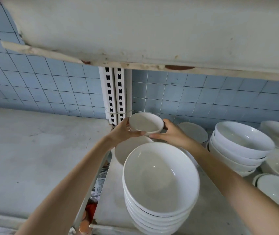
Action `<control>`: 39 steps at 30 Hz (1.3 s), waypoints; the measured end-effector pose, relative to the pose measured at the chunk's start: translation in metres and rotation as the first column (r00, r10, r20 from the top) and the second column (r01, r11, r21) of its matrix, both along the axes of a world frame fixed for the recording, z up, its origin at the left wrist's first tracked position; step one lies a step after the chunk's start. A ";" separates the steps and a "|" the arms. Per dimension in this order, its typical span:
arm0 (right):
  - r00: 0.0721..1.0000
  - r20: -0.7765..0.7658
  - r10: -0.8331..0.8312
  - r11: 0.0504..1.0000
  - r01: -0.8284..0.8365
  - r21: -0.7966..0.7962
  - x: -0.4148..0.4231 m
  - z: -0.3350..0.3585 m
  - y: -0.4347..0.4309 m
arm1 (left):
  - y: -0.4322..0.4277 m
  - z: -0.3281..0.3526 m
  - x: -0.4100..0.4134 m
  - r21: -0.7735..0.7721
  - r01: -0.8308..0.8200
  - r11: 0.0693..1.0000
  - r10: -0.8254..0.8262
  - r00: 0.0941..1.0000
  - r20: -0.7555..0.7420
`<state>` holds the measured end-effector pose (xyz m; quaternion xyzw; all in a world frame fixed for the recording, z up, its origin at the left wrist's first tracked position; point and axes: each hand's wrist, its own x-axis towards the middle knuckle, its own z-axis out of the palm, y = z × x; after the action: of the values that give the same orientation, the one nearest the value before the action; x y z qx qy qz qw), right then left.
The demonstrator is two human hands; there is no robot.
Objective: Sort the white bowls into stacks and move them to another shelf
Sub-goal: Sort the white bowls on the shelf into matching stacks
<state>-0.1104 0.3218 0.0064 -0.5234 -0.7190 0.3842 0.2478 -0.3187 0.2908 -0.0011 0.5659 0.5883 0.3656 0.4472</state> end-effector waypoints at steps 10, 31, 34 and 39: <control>0.949 -0.315 -0.014 0.996 0.043 0.084 -0.005 0.039 -0.012 | -0.023 0.042 0.016 0.202 -0.152 0.968 0.097 0.961 0.261; 0.838 -0.546 0.000 0.999 0.027 0.042 0.008 0.118 -0.135 | -0.132 0.121 0.041 0.307 -0.204 0.929 0.082 0.927 0.366; 0.852 -0.518 0.071 0.993 -0.010 0.119 0.014 0.123 -0.157 | -0.153 0.124 0.044 0.408 -0.192 0.893 0.043 0.938 0.345; 0.831 -0.545 0.113 0.979 0.000 0.203 0.025 0.118 -0.187 | -0.178 0.115 0.047 0.480 -0.160 0.863 -0.003 0.947 0.320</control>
<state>-0.0853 0.1350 0.1244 -0.3414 -0.6658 0.4542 0.4836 -0.2718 0.1125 0.1138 0.5730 0.4188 0.6076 0.3567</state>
